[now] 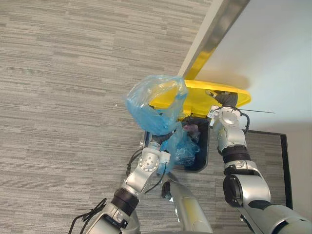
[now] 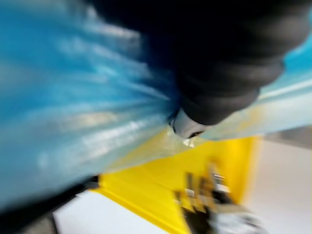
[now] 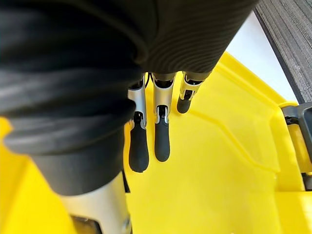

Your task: Gather rubbish on tea table into small bin, then transfer packed bag to large trash can.

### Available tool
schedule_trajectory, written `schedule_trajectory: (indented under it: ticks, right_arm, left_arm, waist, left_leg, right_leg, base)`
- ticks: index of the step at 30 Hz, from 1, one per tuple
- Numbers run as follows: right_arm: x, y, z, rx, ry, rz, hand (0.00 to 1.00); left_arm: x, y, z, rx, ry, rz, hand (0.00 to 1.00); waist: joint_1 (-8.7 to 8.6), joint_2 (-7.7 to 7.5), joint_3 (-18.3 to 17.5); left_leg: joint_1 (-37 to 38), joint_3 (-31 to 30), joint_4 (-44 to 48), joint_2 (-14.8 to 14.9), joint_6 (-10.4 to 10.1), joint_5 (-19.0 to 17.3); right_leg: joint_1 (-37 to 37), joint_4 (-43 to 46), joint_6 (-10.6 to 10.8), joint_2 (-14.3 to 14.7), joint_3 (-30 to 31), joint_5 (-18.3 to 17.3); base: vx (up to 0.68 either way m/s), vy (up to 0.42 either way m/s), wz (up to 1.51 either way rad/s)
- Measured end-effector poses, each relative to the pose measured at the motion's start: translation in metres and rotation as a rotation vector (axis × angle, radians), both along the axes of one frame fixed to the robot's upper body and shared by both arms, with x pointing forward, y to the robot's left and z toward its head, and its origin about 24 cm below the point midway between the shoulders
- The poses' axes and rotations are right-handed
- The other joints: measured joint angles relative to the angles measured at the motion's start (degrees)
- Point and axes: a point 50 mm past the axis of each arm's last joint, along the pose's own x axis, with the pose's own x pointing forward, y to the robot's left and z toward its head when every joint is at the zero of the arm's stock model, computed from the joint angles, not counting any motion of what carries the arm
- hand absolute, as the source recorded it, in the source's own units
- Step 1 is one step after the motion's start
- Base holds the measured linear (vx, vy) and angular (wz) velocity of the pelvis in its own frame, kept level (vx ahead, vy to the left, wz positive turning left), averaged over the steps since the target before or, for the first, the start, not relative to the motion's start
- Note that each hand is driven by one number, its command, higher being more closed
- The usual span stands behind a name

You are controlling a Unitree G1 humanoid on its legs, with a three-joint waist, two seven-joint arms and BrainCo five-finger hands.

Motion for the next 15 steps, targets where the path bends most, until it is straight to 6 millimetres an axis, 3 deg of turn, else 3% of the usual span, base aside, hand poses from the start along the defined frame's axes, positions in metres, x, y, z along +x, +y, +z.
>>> schedule_trajectory:
  ticks: [6,11,12,15]
  right_arm:
    - [-0.004,0.001,0.032,-0.031,-0.120,0.009,0.00]
    - [-0.006,0.010,0.041,-0.052,-0.161,0.043,0.00]
    - [-0.007,0.012,0.045,-0.055,-0.185,0.049,0.00]
    - [-0.008,0.014,0.047,-0.073,-0.202,0.061,0.00]
  left_arm:
    - [0.021,-0.001,-0.004,0.085,0.058,0.033,1.00]
    - [0.022,0.006,-0.021,0.127,0.141,0.058,1.00]
    - [0.023,0.007,-0.021,0.132,0.140,0.063,0.00]
    - [0.025,0.012,-0.026,0.136,0.169,0.095,0.00]
  waist:
    - [-1.04,-0.31,1.76]
    - [-1.64,-0.34,2.26]
    - [-1.70,-0.36,2.27]
    - [-1.63,-0.41,2.29]
  left_leg:
    - [-3.65,0.99,1.94,0.63,-0.45,-0.89]
    - [-4.76,1.12,2.56,2.09,-1.00,-1.51]
    - [-5.58,1.11,2.65,2.20,-1.06,-1.56]
    - [-6.83,1.02,3.00,2.31,-1.10,-1.58]
  right_leg:
    - [-3.23,-0.24,-0.43,0.60,0.52,0.51]
    - [-4.13,-0.45,-0.75,1.77,0.28,0.70]
    - [-4.83,-0.46,-0.74,1.75,0.28,0.69]
    - [-5.93,-0.45,-0.72,1.72,0.04,0.69]
  base:
    - [0.07,0.026,-0.10]
    - [0.09,0.019,-0.06]
    - [0.07,0.025,0.01]
    - [0.06,0.027,0.01]
